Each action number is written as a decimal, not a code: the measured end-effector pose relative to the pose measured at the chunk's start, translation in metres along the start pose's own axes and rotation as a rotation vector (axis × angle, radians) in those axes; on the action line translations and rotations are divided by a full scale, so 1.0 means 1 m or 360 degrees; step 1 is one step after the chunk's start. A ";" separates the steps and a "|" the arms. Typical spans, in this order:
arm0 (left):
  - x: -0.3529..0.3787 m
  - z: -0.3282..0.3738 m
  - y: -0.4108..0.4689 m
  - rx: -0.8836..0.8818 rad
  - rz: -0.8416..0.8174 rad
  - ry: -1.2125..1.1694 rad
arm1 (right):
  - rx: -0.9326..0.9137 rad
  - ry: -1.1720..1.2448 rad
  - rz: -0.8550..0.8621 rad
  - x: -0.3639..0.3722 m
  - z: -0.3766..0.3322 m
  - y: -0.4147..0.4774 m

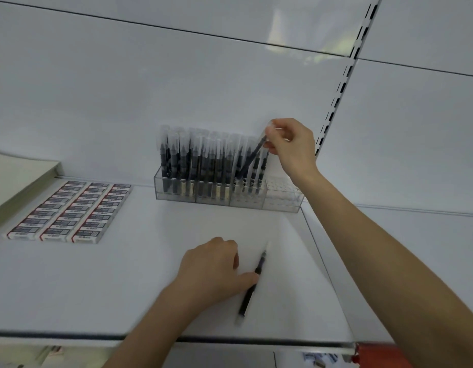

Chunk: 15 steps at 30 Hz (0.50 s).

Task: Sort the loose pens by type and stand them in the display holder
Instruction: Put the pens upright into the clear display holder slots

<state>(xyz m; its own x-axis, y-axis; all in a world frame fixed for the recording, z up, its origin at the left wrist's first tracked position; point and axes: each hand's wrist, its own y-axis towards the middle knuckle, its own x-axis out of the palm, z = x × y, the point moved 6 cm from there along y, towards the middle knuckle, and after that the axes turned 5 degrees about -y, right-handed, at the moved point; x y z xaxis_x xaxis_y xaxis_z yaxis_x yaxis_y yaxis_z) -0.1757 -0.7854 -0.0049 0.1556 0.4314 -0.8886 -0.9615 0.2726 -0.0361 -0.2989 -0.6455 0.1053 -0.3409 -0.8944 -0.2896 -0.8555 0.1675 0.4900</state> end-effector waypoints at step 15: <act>-0.006 0.007 -0.001 -0.0008 0.0019 0.0335 | -0.0117 -0.0156 -0.0140 0.011 -0.004 0.003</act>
<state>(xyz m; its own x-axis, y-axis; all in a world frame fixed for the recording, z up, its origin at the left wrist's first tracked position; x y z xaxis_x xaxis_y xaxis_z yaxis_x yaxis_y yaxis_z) -0.1739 -0.7824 0.0033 0.0940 0.2451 -0.9649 -0.9641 0.2642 -0.0268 -0.3040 -0.6559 0.1069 -0.3055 -0.8590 -0.4109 -0.8540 0.0563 0.5173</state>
